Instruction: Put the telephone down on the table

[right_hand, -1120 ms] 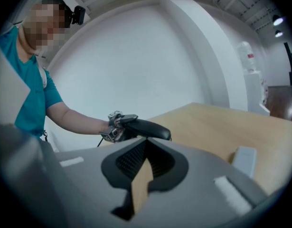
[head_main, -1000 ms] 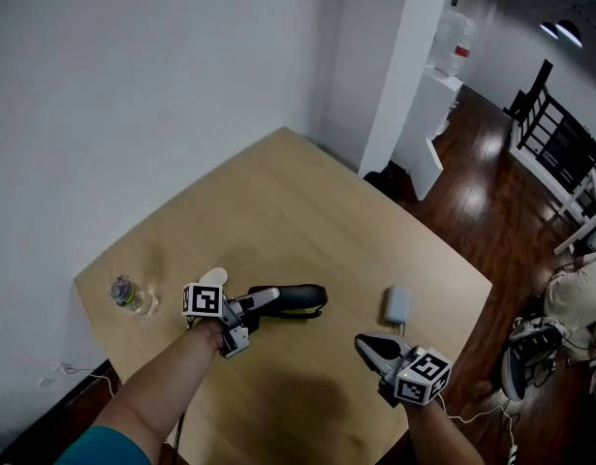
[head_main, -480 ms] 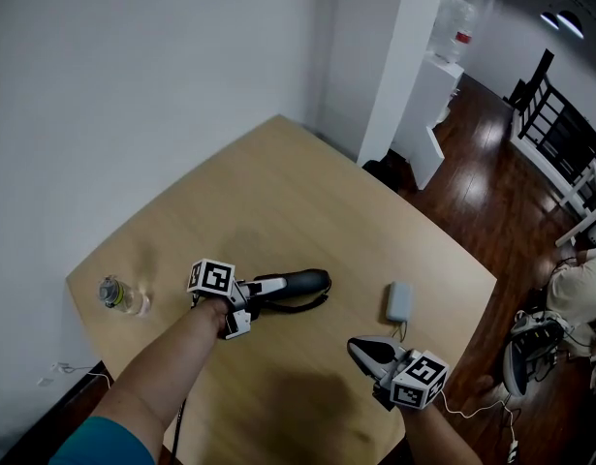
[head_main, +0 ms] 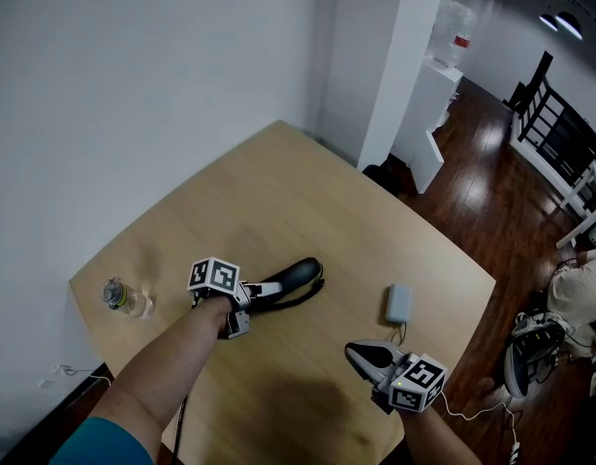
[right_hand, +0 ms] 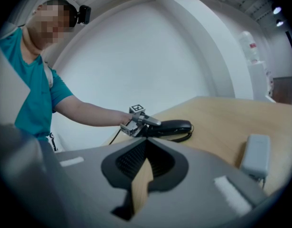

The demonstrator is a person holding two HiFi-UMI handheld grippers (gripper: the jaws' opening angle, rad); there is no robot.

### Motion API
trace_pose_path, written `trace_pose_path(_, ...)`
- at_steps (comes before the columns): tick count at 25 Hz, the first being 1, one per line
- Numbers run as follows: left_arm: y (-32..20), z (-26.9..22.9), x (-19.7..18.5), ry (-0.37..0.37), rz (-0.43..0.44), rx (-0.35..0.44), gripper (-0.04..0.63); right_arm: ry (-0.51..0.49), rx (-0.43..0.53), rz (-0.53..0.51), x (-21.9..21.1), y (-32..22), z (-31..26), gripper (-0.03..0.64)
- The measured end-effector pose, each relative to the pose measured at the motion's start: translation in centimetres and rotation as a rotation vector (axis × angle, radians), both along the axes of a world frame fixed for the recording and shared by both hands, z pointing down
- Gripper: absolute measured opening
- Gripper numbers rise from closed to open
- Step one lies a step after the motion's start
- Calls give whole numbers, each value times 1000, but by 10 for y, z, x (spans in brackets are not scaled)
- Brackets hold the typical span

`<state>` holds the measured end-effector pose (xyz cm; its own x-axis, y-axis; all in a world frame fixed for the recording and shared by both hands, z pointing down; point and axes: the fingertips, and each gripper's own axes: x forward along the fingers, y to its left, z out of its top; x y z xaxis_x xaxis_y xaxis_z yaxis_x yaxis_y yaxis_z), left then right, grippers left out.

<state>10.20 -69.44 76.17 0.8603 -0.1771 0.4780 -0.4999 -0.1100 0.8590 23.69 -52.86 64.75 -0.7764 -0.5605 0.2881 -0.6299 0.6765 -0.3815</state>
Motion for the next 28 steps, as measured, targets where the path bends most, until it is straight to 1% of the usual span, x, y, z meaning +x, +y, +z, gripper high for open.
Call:
trace_pose_path(3, 1, 2, -5, -85, 1, 6, 369, 0, 4, -4, -2, 2, -3, 2)
trace_pose_path(6, 1, 3, -14, -183, 2, 35, 388, 0, 13, -7, -3, 4, -9, 3)
trace_pose_path(9, -4, 0, -27, -280, -16, 98, 416, -1, 17, -6, -2, 6, -13, 3)
trace_pose_path(11, -8, -6, -37, -305, -44, 148, 416, -4, 22, -3, -3, 8, -16, 3)
trace_pose_path(13, -5, -21, -40, -273, -64, 203, 414, -11, 29, 0, -3, 10, -21, 3)
trace_pose_path(15, 7, -43, -38, -202, -68, 271, 413, -19, 40, 4, -2, 14, -28, 2)
trace_pose_path(18, 34, -79, -37, -90, -78, 387, 358, -24, 58, 14, 3, 22, -40, 3)
trace_pose_path(20, 49, -104, -43, -34, -113, 477, 271, -26, 69, 27, 7, 28, -48, 3)
trace_pose_path(21, 54, -116, -49, -19, -141, 525, 232, -26, 74, 33, 9, 31, -52, 3)
trace_pose_path(22, 59, -127, -57, -10, -171, 570, 191, -25, 80, 39, 10, 34, -55, 3)
trace_pose_path(24, 72, -148, -72, -1, -219, 644, 131, -19, 89, 47, 12, 43, -62, 3)
trace_pose_path(26, 90, -168, -84, 8, -228, 714, 78, -14, 100, 57, 14, 52, -71, 3)
trace_pose_path(27, 100, -176, -88, 9, -219, 747, 62, -14, 107, 64, 15, 56, -76, 3)
trace_pose_path(28, 111, -184, -93, 4, -205, 778, 29, -17, 113, 71, 17, 61, -81, 3)
